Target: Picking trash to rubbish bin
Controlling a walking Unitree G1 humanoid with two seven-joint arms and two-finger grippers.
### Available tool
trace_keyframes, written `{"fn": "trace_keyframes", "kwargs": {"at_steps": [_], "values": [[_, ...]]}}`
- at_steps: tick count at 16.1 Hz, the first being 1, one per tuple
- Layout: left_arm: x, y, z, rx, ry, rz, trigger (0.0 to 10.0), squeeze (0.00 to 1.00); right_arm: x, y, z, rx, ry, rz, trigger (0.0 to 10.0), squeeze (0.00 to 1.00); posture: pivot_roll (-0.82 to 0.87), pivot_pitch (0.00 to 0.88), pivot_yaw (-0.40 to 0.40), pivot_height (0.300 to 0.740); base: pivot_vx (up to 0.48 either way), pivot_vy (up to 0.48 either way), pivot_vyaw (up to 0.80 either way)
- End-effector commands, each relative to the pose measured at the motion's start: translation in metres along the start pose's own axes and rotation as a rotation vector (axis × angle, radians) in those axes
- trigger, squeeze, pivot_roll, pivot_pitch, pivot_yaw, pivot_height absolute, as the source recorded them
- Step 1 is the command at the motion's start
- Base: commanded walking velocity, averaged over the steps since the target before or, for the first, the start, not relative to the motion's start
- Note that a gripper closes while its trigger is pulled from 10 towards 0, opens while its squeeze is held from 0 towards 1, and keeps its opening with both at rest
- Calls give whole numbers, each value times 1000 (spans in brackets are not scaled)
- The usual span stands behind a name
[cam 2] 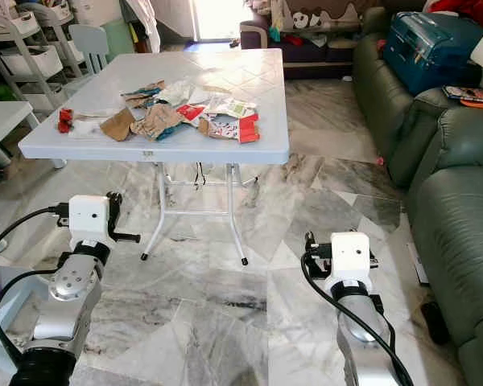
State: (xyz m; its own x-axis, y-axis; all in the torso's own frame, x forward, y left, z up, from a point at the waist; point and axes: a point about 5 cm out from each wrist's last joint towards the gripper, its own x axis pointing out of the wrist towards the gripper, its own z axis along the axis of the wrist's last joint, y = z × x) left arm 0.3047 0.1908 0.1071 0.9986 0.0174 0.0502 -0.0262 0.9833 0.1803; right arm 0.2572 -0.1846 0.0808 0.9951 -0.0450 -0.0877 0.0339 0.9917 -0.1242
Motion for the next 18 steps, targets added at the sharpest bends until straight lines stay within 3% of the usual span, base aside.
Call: {"fn": "trace_keyframes", "kwargs": {"at_steps": [1, 5, 6, 8, 13, 16, 18], "values": [[37, 22, -4, -221, 172, 128, 10000, 0, 72, 16, 32, 114, 79, -70, 10000, 0, -46, 0, 28, 740, 0, 0, 0], [37, 22, -4, -221, 172, 128, 10000, 0, 72, 16, 32, 114, 79, -70, 10000, 0, -46, 0, 28, 740, 0, 0, 0], [44, 17, 6, -159, 140, 107, 10000, 0, 70, 27, 36, 124, 47, -82, 10000, 0, -56, 0, 28, 740, 0, 0, 0], [50, 9, 11, -127, 128, 96, 10000, 0, 75, 34, 42, 131, 22, -74, 10000, 0, -54, 0, 23, 740, 0, 0, 0], [55, 3, 9, -133, 135, 93, 10000, 0, 80, 40, 38, 114, 33, -66, 10000, 0, -46, 0, 5, 740, 0, 0, 0], [53, -1, 10, -120, 110, 73, 10000, 0, 79, 39, 42, 95, 3, -49, 10000, 0, -52, 0, -1, 740, 0, 0, 0], [48, -14, 5, -108, 109, 24, 10000, 0, 77, 32, 38, 88, 1, -58, 10000, 0, -49, 0, -3, 740, 0, 0, 0]]}}
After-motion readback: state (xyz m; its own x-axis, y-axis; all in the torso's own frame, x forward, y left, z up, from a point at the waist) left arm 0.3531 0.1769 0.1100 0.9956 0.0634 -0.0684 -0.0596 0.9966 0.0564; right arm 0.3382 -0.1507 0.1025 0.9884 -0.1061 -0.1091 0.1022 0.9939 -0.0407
